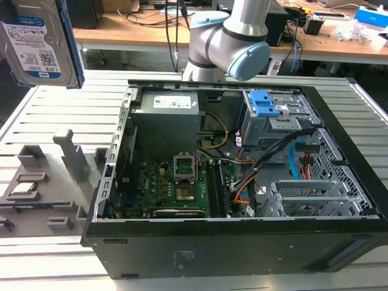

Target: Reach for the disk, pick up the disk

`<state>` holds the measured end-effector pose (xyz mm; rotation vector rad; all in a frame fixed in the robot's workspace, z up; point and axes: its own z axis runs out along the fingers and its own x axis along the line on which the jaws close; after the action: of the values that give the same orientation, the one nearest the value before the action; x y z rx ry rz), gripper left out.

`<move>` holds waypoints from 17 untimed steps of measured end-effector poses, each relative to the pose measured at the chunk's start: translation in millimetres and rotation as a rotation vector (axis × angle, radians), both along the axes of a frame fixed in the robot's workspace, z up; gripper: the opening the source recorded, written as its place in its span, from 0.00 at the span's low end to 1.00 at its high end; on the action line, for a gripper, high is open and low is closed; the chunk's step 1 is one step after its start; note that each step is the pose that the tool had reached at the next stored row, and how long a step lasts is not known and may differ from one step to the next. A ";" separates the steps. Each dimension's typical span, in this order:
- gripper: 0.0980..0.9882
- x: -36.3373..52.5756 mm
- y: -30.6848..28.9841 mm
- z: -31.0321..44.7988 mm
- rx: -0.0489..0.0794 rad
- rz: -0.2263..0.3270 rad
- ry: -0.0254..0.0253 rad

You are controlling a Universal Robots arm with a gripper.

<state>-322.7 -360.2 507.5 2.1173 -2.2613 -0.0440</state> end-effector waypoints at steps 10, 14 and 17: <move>0.30 38.8 2.2 -0.1 0.000 0.000 0.0000; 0.30 52.3 3.1 0.0 0.000 0.000 0.0001; 0.30 60.6 3.6 -0.1 0.000 0.000 0.0000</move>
<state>-262.1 -356.6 507.4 2.1174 -2.2612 -0.0441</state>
